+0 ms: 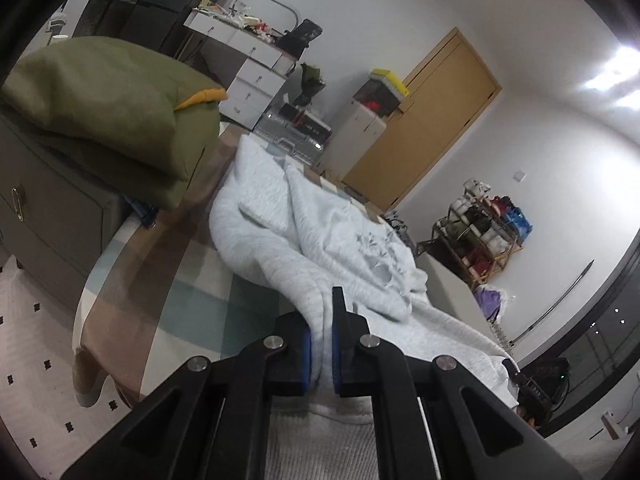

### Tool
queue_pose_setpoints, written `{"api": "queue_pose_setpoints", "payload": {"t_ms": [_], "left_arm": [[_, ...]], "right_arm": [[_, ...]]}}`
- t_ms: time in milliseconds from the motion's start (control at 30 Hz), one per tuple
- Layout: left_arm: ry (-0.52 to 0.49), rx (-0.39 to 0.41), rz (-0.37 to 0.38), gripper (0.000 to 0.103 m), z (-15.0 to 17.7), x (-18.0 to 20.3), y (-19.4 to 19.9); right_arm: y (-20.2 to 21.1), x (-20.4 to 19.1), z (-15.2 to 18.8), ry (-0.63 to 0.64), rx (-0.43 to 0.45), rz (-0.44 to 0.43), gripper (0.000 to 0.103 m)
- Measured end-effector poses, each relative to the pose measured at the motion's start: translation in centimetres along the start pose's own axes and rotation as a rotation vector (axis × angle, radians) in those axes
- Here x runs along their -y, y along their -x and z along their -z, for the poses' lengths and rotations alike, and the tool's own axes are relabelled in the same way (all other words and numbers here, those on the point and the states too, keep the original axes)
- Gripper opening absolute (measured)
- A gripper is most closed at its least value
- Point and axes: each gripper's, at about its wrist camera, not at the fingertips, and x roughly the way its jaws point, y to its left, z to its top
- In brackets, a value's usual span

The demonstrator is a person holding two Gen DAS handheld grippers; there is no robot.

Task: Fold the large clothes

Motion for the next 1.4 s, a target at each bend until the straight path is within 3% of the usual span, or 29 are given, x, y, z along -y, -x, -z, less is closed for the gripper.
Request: {"api": "queue_pose_setpoints", "payload": {"t_ms": [100, 333, 467, 600, 733, 800, 833, 867, 900, 933, 1033, 1133, 1267, 1400], "left_arm": [[-0.005, 0.018, 0.03, 0.003, -0.7, 0.3, 0.0], [0.033, 0.033, 0.1, 0.003, -4.1, -0.6, -2.5], [0.052, 0.032, 0.138, 0.003, -7.3, -1.3, -5.0], [0.075, 0.001, 0.15, 0.003, -11.0, -2.0, -9.2], [0.136, 0.012, 0.082, 0.006, -15.2, -3.5, -15.1], [0.151, -0.012, 0.033, 0.017, -16.7, -4.6, -19.2], [0.174, -0.057, -0.01, 0.022, -16.8, -5.5, -20.9], [0.217, -0.122, -0.079, 0.037, -17.0, -6.7, -22.9], [0.259, -0.149, -0.124, 0.042, -16.7, -7.8, -23.7], [0.298, -0.146, -0.145, 0.042, -16.5, -8.8, -23.9], [0.314, -0.142, -0.162, 0.054, -15.5, -10.3, -22.7], [0.209, -0.153, -0.172, 0.055, -14.8, -8.9, -22.1], [-0.046, -0.193, -0.319, 0.056, -15.0, -6.0, -24.8], [-0.131, -0.299, -0.41, 0.056, -15.6, -6.2, -29.1]], "right_arm": [[0.4, -0.3, -0.6, -0.019, 0.048, -0.035, 0.003], [-1.1, -0.1, -4.4, -0.121, 0.123, 0.012, 0.003], [-3.9, 0.9, -8.7, -0.224, 0.106, 0.036, 0.003], [-9.0, 3.5, -13.6, -0.41, 0.038, 0.072, 0.003], [-15.9, 7.4, -18.7, -0.508, -0.006, 0.131, 0.005], [-19.7, 10.1, -20.2, -0.515, -0.035, 0.208, 0.011], [-21.5, 11.5, -20.5, -0.514, -0.074, 0.29, 0.028], [-23.0, 13.2, -20.5, -0.528, -0.099, 0.385, 0.054], [-23.7, 14.3, -20.2, -0.554, -0.108, 0.445, 0.061], [-24.1, 15.4, -19.8, -0.589, -0.125, 0.477, 0.061], [-24.0, 16.0, -18.7, -0.558, -0.16, 0.418, 0.062], [-23.5, 15.0, -17.8, -0.434, -0.198, 0.491, 0.067], [-24.8, 14.1, -17.3, -0.278, -0.268, 0.584, 0.067], [-26.8, 13.6, -17.6, -0.231, -0.279, 0.574, 0.067]]}}
